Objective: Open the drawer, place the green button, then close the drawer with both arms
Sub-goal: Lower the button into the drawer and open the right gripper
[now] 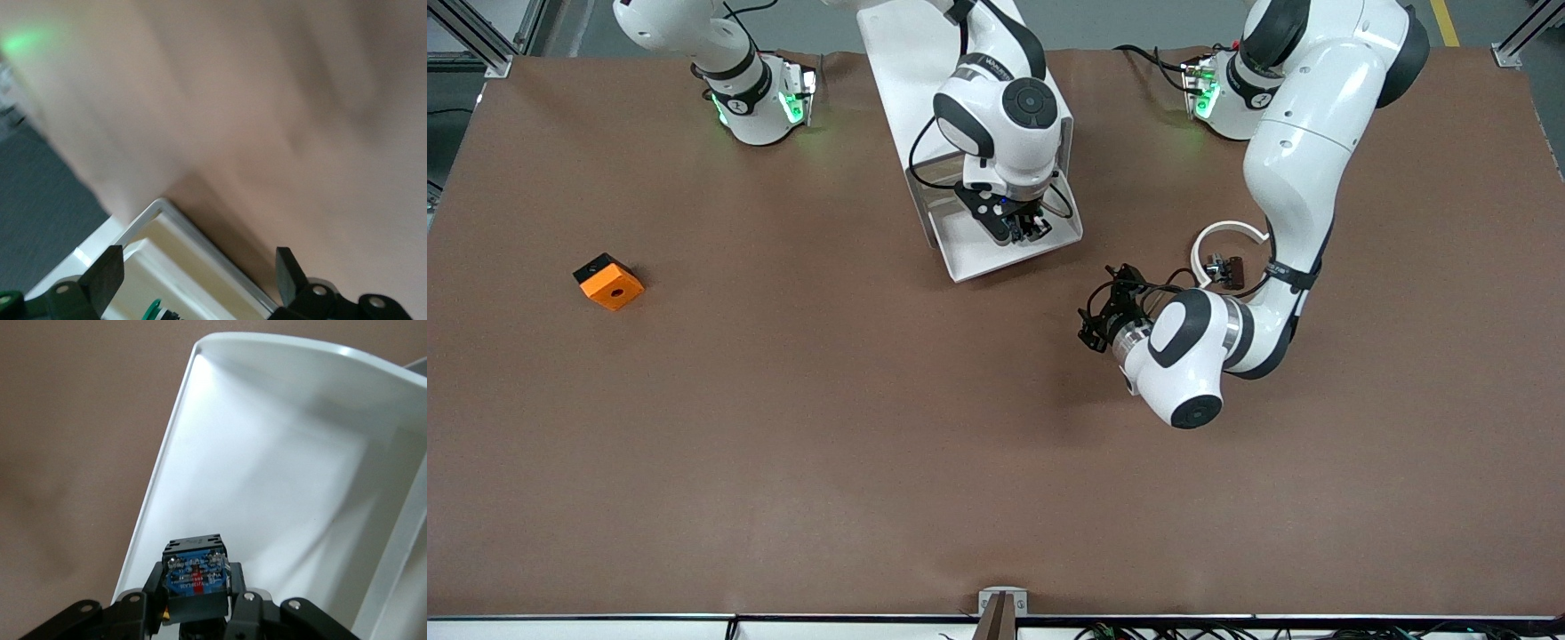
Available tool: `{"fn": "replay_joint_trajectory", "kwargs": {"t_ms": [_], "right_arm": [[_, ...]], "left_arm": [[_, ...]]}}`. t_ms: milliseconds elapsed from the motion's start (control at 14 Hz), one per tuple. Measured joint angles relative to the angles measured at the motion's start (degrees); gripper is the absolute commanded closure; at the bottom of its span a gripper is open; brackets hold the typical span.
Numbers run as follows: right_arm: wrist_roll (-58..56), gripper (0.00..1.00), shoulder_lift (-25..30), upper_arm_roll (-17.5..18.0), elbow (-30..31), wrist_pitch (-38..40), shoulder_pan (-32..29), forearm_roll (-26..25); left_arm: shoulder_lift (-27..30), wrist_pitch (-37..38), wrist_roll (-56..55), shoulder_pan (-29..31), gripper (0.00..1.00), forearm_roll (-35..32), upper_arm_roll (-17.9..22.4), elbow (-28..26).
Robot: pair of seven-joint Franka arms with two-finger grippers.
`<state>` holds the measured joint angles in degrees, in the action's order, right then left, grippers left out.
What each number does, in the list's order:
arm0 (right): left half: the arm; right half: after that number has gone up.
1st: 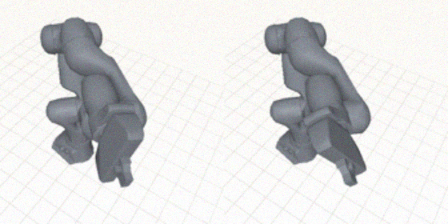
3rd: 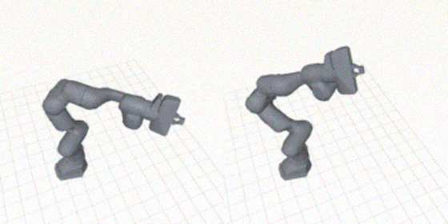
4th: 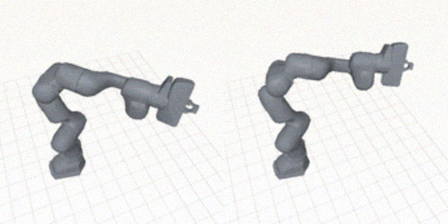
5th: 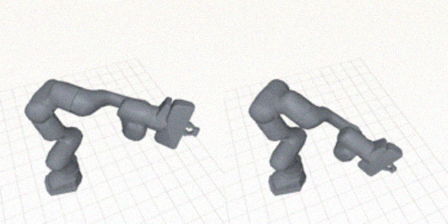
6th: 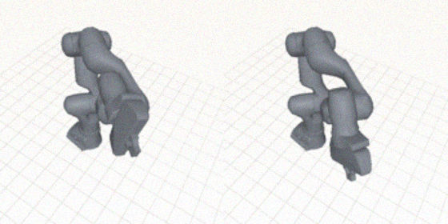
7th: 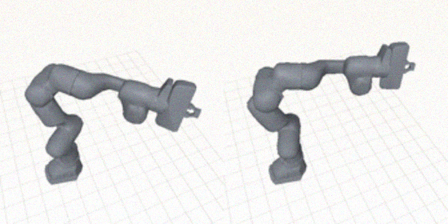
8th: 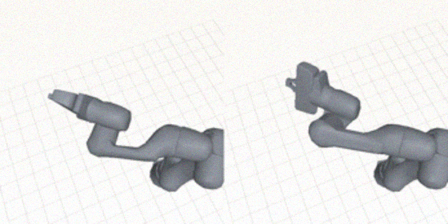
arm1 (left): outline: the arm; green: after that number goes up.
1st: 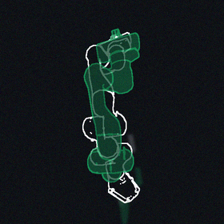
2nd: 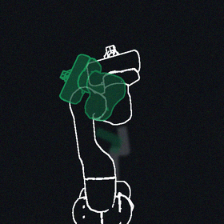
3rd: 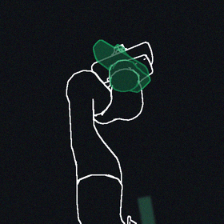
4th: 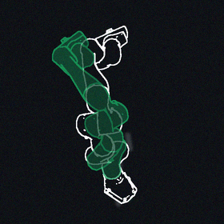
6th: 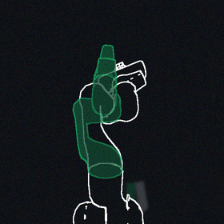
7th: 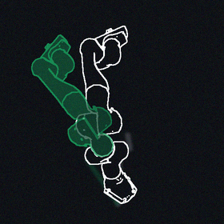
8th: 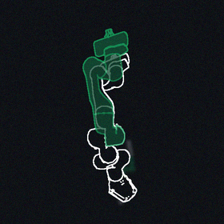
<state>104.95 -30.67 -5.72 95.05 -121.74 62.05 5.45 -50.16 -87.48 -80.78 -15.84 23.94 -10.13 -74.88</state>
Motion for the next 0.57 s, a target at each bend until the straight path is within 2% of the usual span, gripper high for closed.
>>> {"fn": "replay_joint_trajectory", "kwargs": {"t_ms": [571], "right_arm": [[2.40, 1.00, -0.60, -0.03, -0.01, -0.20, 0.89, -0.14]], "left_arm": [[1.60, -12.31, 15.32, 0.42, 0.00, -7.41, 0.19, 0.15]]}}
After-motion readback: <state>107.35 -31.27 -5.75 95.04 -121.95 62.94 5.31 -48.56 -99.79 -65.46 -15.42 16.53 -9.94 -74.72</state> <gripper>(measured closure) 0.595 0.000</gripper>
